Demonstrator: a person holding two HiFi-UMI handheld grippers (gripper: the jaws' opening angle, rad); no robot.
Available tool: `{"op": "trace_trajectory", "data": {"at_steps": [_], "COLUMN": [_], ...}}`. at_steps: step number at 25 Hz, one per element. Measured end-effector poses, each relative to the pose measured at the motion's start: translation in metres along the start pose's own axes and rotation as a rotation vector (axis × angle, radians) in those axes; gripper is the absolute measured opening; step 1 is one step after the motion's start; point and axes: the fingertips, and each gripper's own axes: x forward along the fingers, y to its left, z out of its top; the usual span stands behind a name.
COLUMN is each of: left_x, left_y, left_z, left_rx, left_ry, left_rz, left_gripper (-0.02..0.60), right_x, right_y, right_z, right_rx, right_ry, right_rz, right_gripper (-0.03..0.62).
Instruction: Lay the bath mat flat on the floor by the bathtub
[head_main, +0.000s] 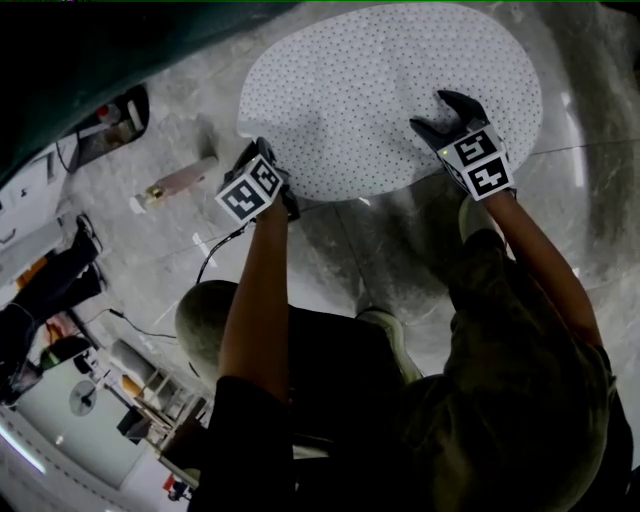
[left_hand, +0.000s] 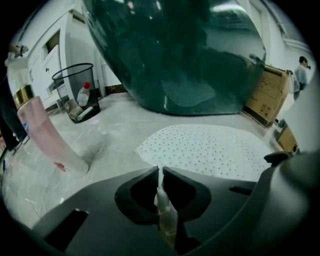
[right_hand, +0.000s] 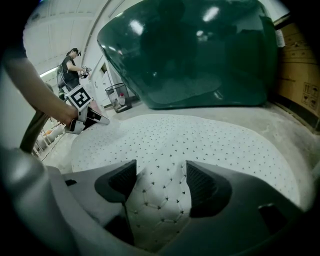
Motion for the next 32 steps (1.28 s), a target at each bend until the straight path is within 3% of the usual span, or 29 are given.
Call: {"op": "trace_trajectory", "data": {"at_steps": [3, 6, 9, 12, 16, 21, 25, 28, 31, 32], "left_x": [0.006, 0.008, 0.007, 0.005, 0.007, 0.01, 0.01, 0.01, 0.01, 0.01], "left_y": [-0.003, 0.001, 0.01, 0.019, 0.017, 0.008, 0.008, 0.007, 0.006, 0.007], "left_z": [0.02, 0.035, 0.022, 0.007, 0.007, 0.008, 0.008, 0.007, 0.009, 0.01], "left_rx": [0.058, 0.01, -0.009, -0.028, -0.037, -0.015, -0.015, -0.017, -0.015, -0.017], "left_ry": [-0.02, -0.029, 0.025, 0.037, 0.02, 0.011, 0.012, 0.012, 0.011, 0.009], "left_rz": [0.001, 0.011, 0.036, 0.051, 0.03, 0.002, -0.003, -0.002, -0.002, 0.001], "left_gripper": [0.043, 0.043, 0.043, 0.043, 0.043, 0.043, 0.043, 0.043, 0.043, 0.043], "right_x": [0.003, 0.003, -0.007, -0.034, -0.084, -0.097, -0.096, -0.092, -0.082, -0.079], "right_y": [-0.004, -0.01, -0.018, -0.062, -0.162, -0.21, -0.212, -0.204, -0.192, -0.189], "right_z": [-0.001, -0.001, 0.002, 0.003, -0.018, -0.06, -0.063, -0.061, -0.057, -0.054], "right_rx": [-0.003, 0.007, 0.035, 0.1, 0.189, 0.243, 0.203, 0.195, 0.196, 0.187], "right_ry": [0.011, 0.011, -0.015, -0.052, -0.054, 0.092, 0.096, 0.104, 0.116, 0.114], "right_rz": [-0.016, -0.019, -0.037, -0.143, -0.343, -0.319, -0.335, -0.328, -0.278, -0.272], "right_gripper": [0.317, 0.303, 0.304, 0.302, 0.279, 0.313, 0.316, 0.243, 0.094, 0.079]}}
